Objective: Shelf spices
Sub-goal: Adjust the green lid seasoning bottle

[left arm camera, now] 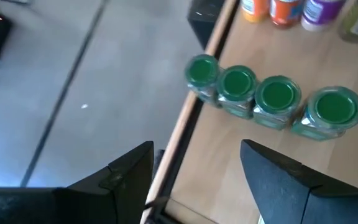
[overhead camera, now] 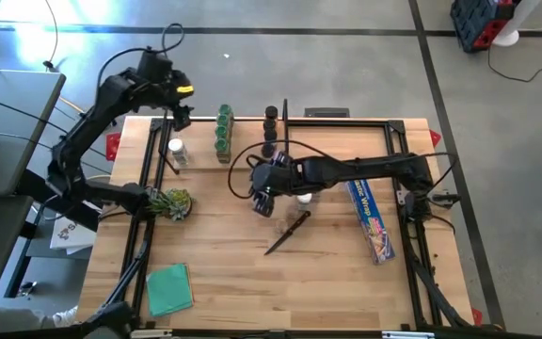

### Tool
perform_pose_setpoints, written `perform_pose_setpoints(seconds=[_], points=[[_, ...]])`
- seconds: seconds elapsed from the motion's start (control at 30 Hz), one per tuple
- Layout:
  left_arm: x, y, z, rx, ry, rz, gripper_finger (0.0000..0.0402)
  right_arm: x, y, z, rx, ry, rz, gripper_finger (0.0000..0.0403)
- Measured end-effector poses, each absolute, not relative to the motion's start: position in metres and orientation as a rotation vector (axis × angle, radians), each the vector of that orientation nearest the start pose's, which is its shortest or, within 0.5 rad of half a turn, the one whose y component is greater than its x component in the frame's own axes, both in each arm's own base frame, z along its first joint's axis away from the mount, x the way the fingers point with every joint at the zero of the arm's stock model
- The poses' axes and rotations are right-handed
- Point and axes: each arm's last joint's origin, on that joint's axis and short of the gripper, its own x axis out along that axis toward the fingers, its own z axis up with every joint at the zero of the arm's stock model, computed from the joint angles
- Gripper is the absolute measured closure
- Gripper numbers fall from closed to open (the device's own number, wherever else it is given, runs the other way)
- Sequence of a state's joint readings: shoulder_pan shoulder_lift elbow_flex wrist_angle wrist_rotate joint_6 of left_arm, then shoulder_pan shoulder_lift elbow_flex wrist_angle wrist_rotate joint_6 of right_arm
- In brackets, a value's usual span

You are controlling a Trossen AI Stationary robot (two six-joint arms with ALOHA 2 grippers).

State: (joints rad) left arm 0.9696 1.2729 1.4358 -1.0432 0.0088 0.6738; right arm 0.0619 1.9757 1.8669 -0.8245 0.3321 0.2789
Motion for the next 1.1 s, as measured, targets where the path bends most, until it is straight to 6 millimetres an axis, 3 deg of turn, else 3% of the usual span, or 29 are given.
perform_pose_setpoints(seconds=[0.23, 0.37, 0.77, 1.1], points=[[0.159, 0.23, 0.341, 0.162, 1.189, 0.437, 0.0188, 0.429, 0.032, 0.297, 0.069, 0.914, -0.332, 0.0099], [0.169, 0.241, 0.324, 0.131, 1.265, 0.442, 0.0207, 0.427, 0.039, 0.297, 0.038, 0.927, -0.306, 0.0099], [0.191, 0.244, 0.299, 0.074, 1.301, 0.298, 0.0272, 0.422, 0.051, 0.296, 0.016, 0.968, -0.272, 0.0099], [0.203, 0.256, 0.272, 0.068, 1.366, 0.227, 0.0262, 0.418, 0.059, 0.295, -0.007, 1.001, -0.254, 0.0099]])
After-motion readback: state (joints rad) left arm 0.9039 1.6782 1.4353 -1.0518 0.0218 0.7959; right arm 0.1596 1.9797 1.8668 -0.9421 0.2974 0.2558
